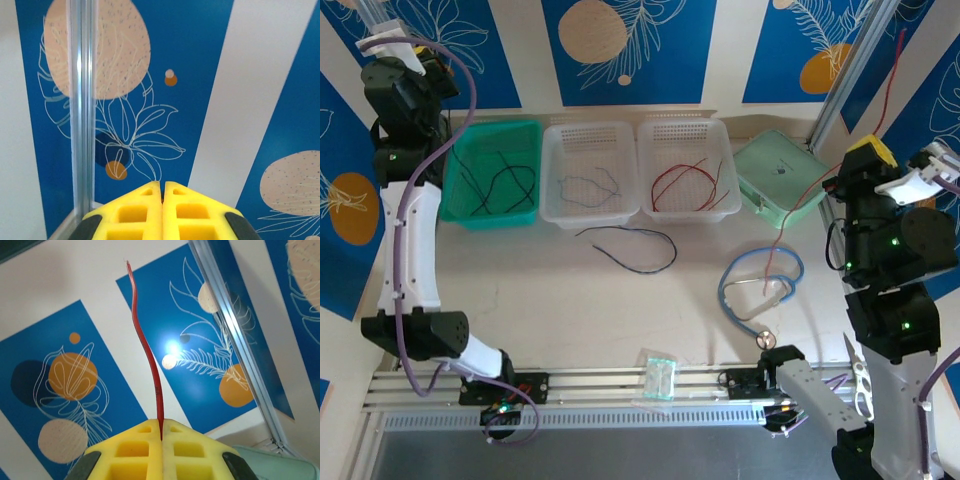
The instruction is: Untangle the cables
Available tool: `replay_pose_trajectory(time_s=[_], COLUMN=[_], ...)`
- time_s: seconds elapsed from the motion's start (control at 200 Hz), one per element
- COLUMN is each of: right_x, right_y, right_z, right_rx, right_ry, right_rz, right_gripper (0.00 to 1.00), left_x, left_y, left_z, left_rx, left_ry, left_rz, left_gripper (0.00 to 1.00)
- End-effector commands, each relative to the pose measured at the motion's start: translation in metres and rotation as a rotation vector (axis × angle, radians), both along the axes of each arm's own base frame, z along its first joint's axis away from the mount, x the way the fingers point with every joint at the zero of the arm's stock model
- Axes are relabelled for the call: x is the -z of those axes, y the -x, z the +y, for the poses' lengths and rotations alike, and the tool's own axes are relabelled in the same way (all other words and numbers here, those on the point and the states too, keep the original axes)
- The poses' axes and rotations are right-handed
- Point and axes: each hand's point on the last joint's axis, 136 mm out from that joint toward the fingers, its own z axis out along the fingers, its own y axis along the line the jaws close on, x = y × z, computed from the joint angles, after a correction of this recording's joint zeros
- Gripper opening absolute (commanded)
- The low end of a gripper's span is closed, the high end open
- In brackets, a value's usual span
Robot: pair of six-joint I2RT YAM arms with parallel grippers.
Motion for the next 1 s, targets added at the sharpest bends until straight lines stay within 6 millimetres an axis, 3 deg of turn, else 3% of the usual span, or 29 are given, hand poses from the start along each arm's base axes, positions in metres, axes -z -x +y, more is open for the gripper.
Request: replay_pose_trajectory(time_s=[0.0, 0.205, 0.36, 0.54, 0.75, 0.995], right_x=[0.003, 0.001, -0.006, -0.007, 0.003, 0.0], right_y=[-0.002, -0.013, -0.02, -0.019, -0.015, -0.013], right_z=[0.007, 0.018, 0.024, 0.026, 0.024, 0.026], right_rx=[-0.045, -0.095, -0.121, -0.125, -0.114, -0.124], right_ry=[-0.004, -0.011, -0.01, 0.004, 0.025, 0.052], right_rz=[0.011, 0.032, 0.034, 0.033, 0.051, 0.062], right_gripper=[0.0, 0.0, 0.0, 0.0, 0.0, 0.0], left_x=[0.03, 0.143, 0.229, 0.291, 0.362, 0.438], left_y=[-0.024, -0.067, -0.077, -0.081, -0.1, -0.101], left_z=[0.01, 0.018, 0.024, 0.028, 0.004, -0.005], left_rx=[0.041, 0.062, -0.037, -0.142, -0.033, -0.034], left_ry=[0.088, 0.148, 0.265, 0.302, 0.416, 0.519], left_rz=[0.03, 0.22, 0.392, 0.507, 0.714, 0.893], left_gripper=[0.0, 0.0, 0.0, 0.0, 0.0, 0.0])
